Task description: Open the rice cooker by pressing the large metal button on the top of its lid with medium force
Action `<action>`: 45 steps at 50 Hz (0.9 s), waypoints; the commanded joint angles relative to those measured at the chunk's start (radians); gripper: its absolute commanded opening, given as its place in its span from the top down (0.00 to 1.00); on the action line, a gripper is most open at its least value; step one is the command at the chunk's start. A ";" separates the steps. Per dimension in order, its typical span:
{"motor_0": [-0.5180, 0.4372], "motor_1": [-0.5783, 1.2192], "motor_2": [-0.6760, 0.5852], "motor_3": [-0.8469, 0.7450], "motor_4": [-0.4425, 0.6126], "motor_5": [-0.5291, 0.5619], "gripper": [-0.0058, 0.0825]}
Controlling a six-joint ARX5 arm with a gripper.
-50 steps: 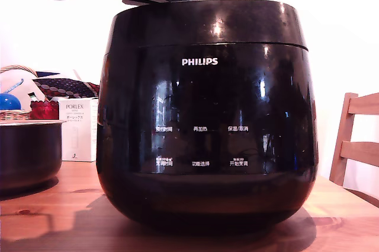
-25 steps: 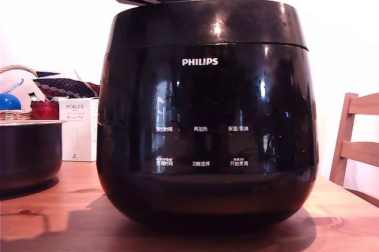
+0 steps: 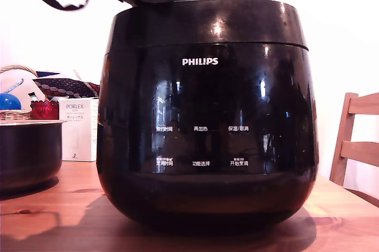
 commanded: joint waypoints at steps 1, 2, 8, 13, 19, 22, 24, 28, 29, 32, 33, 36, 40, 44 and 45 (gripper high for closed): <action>0.016 0.013 -0.031 0.035 -0.003 -0.038 0.96; 0.019 0.012 -0.031 0.041 -0.003 -0.071 0.96; 0.038 -0.005 -0.031 0.056 -0.007 -0.081 0.96; 0.058 -0.028 -0.031 0.050 -0.012 -0.081 0.96; 0.075 -0.064 -0.031 0.014 -0.023 -0.080 0.96; 0.081 -0.088 -0.031 -0.018 -0.023 -0.080 0.96; 0.085 -0.105 -0.031 -0.037 -0.023 -0.080 0.96; 0.087 -0.138 -0.031 -0.082 -0.024 -0.080 0.96; 0.087 -0.146 -0.031 -0.091 -0.029 -0.080 0.96; 0.087 -0.168 -0.031 -0.114 -0.031 -0.080 0.96; 0.087 -0.175 -0.031 -0.120 -0.032 -0.080 0.96; 0.087 -0.195 -0.031 -0.137 -0.043 -0.080 0.96; 0.087 -0.216 -0.031 -0.161 -0.069 -0.080 0.96; 0.087 -0.233 -0.031 -0.189 -0.092 -0.078 0.96; 0.088 -0.237 -0.031 -0.195 -0.096 -0.077 0.96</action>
